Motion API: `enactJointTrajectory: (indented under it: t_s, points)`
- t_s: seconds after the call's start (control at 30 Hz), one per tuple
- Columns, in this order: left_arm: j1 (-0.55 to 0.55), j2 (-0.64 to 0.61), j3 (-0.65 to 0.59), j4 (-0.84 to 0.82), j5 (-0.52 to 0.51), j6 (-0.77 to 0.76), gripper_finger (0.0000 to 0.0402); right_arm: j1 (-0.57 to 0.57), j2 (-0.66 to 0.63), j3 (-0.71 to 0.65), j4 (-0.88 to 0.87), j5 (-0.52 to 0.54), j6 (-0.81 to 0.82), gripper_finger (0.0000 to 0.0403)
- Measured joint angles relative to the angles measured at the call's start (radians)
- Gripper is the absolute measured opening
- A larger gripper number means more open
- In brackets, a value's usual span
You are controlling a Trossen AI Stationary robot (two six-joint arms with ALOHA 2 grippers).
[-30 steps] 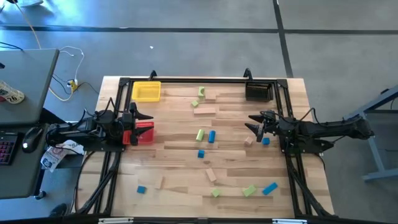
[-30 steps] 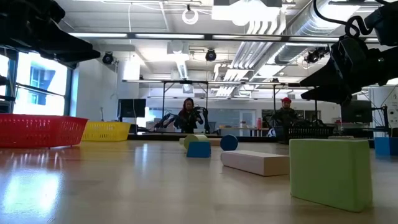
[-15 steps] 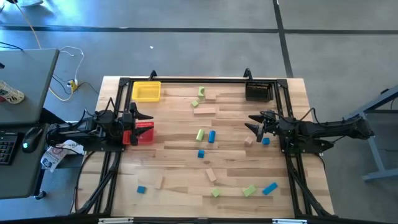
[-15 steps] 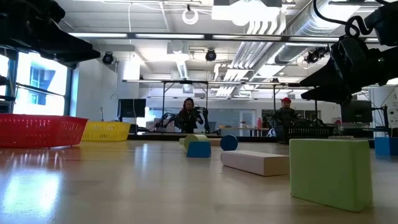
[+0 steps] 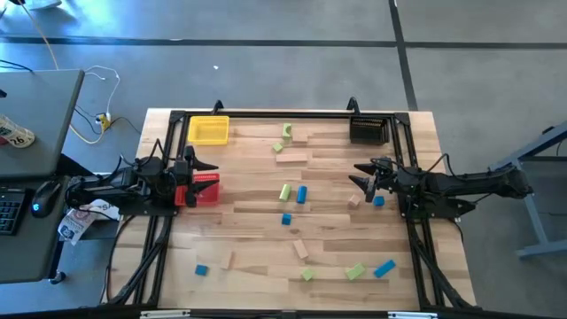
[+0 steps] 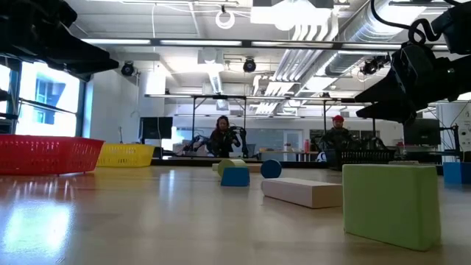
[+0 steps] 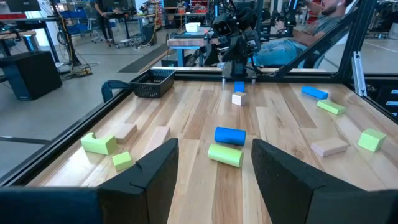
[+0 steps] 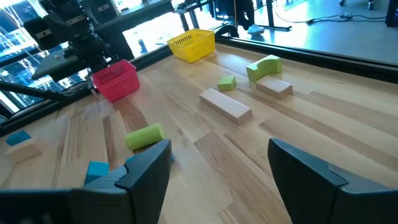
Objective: Sort & place blocks by color
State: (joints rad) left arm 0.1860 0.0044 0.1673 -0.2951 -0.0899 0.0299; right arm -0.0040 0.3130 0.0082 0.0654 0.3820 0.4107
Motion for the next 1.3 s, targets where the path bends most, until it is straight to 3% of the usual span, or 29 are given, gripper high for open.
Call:
enactJointTrajectory:
  t_s: [1.0, 1.3]
  points:
    - [0.0, 0.0, 0.0, 0.0, 0.0, -0.001, 0.019, 0.0, 0.0, 0.0, 0.0, 0.0, 0.0, 0.0254]
    - [0.0, 0.0, 0.0, 0.008, 0.0, -0.212, 0.019, 0.0, 0.0, 0.0, 0.015, 0.0, 0.008, 0.0254]
